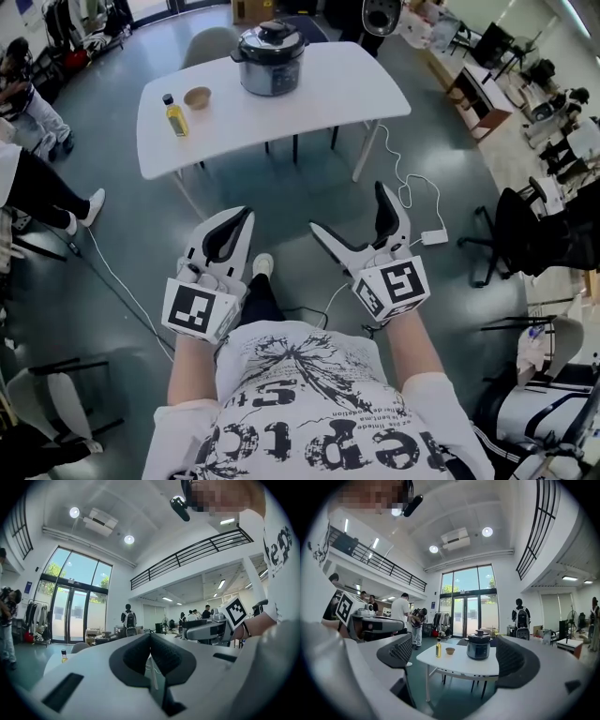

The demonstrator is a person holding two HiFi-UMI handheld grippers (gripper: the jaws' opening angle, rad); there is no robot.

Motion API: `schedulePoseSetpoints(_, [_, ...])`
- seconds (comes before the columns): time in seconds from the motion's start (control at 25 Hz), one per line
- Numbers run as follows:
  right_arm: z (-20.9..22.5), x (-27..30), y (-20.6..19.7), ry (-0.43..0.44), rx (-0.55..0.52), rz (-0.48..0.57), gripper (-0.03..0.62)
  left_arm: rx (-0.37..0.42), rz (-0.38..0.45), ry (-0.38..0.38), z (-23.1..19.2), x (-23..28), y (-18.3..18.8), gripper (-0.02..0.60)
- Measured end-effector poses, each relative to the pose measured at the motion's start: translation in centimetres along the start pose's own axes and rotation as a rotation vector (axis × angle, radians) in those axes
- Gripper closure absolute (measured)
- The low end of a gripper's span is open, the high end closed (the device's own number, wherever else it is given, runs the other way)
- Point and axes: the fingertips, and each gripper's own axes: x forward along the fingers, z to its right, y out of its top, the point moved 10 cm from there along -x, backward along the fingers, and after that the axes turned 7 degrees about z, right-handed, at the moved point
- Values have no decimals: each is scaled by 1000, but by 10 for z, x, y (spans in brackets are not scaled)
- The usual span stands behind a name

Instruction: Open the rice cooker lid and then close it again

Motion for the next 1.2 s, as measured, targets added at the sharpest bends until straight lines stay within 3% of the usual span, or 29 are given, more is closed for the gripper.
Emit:
schedulePoseSetpoints(0.44, [76,270,-5,-14,-20,-55,37,-20,18,-31,-233,164,-9,568])
schedulePoseSetpoints(0.64, [115,367,-11,2,7,-81,39,-34,40,-21,-315,229,-9,568])
schedulePoseSetpoints(1.0, [178,479,-52,64,27,-151,39,-67,24,16,-385,315,-57,568])
schedulePoseSetpoints(1.2, [244,533,-65,144,20,-150,43,-45,29,93,-401,383,-65,568])
